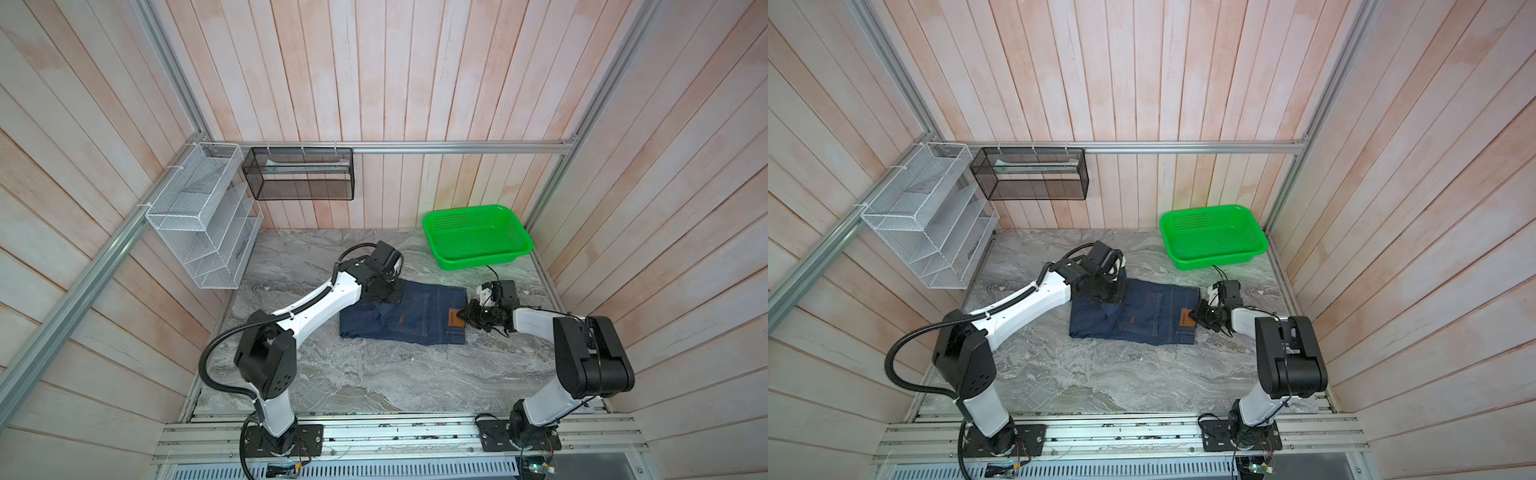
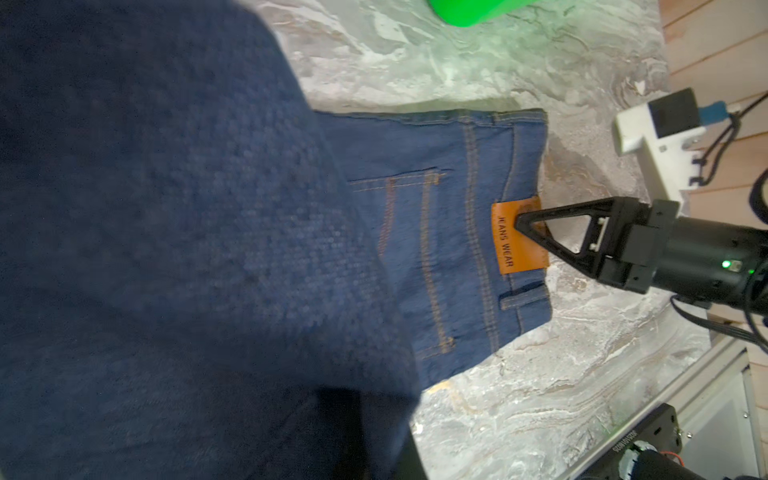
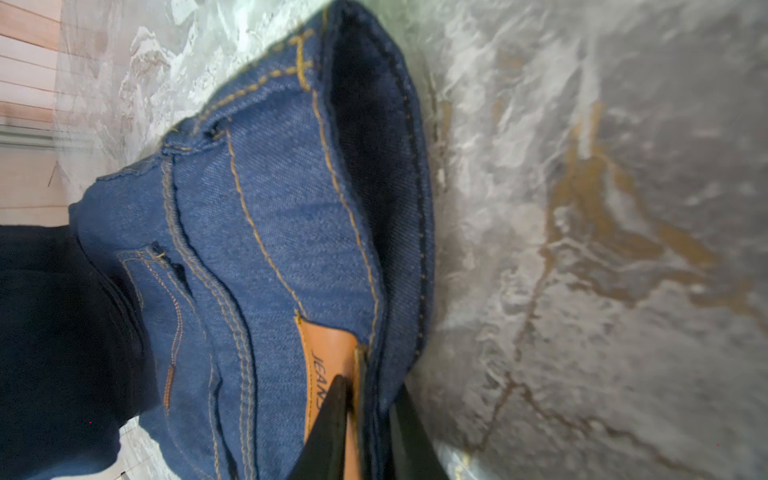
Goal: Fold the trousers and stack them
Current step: 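Fold the jeans again with the left gripper over toward the right gripper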
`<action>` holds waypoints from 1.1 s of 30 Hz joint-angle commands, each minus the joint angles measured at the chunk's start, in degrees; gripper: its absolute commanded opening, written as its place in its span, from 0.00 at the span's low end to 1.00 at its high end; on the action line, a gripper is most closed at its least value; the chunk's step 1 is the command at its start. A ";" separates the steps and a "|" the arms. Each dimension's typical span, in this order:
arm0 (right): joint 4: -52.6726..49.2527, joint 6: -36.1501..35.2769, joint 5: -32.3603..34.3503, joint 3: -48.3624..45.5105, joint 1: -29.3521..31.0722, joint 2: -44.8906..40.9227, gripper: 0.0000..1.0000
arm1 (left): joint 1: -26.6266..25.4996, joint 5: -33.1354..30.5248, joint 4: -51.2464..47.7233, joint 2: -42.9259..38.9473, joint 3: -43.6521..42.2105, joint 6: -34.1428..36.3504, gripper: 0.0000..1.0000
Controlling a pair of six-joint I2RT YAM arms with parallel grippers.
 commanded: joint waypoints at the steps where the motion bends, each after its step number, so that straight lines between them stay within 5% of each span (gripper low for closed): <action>1: -1.22 -0.21 -0.81 -1.07 1.23 1.89 0.20 | -3.83 1.89 0.96 5.64 6.64 -1.37 0.00; 8: -0.95 0.30 -0.92 -0.62 2.31 1.79 0.21 | -8.40 3.63 -3.98 16.87 17.70 -0.63 0.00; 23: -1.04 0.51 -0.86 -0.29 3.11 0.99 0.22 | -11.27 5.37 -6.67 26.94 28.69 -1.27 0.00; 26: -2.40 0.32 0.05 0.15 3.12 -0.26 0.24 | -11.37 5.90 -7.01 27.49 29.62 -1.31 0.08; 33: -8.19 0.57 8.80 1.53 2.03 -8.57 0.41 | -11.37 5.45 -5.96 22.77 29.78 -0.18 0.55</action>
